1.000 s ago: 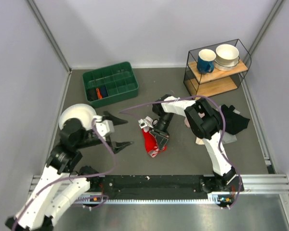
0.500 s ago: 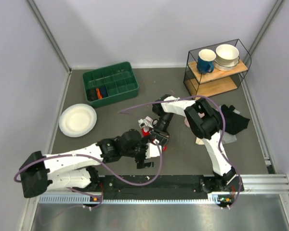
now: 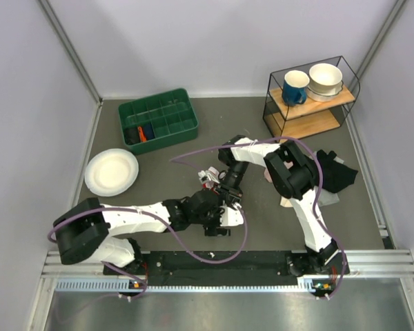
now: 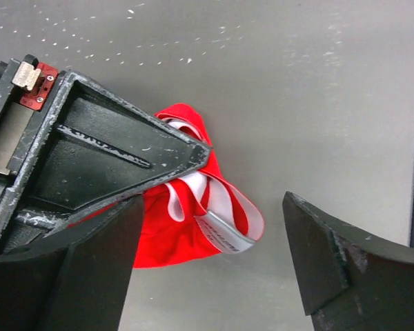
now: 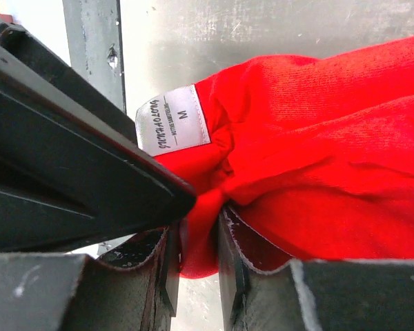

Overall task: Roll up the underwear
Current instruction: Roll the underwear to the center of the board.

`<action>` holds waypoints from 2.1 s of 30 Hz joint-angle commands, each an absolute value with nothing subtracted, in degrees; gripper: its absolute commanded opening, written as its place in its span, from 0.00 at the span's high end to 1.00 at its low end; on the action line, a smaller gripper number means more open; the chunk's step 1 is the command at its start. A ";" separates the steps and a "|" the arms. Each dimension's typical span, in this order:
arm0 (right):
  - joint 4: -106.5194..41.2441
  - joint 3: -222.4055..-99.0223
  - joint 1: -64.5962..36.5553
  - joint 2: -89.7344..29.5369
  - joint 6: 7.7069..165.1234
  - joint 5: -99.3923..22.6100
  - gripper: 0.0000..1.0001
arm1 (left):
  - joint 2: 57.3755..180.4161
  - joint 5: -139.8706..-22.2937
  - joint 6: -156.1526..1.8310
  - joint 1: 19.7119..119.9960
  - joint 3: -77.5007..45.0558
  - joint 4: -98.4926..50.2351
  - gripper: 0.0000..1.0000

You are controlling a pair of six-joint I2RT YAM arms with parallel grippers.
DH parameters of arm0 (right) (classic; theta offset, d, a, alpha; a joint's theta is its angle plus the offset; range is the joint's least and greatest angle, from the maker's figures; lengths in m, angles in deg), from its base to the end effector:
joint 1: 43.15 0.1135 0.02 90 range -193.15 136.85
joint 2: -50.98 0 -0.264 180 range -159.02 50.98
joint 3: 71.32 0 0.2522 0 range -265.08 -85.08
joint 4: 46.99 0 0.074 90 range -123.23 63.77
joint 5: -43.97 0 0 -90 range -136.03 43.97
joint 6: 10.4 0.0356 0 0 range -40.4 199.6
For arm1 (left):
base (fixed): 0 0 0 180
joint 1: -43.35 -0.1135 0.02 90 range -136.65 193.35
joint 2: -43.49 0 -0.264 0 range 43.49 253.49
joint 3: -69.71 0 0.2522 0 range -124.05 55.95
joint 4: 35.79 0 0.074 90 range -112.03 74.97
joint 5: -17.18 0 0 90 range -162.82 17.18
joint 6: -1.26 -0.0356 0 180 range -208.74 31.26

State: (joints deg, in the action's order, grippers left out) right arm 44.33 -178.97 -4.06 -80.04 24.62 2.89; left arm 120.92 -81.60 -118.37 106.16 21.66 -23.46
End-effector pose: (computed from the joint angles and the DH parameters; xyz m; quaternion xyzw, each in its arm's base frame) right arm 0.2812 0.2630 0.1242 0.5904 -0.6708 -0.4275 0.1368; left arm 0.1157 -0.2371 0.1748 0.6786 0.6069 -0.1834 0.3709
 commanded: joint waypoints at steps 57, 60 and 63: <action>10.94 -147.41 -3.00 -33.05 12.19 -7.33 0.46 | 153.17 -115.71 -85.24 74.29 -5.05 -3.66 1.00; 1.97 -142.83 2.28 -31.64 11.14 -12.80 0.44 | 154.49 -116.06 -83.56 73.24 -5.66 -3.83 1.00; -3.41 -140.98 5.98 -33.56 11.22 -17.37 0.43 | 155.20 -116.50 -82.50 72.54 -5.84 -4.18 1.00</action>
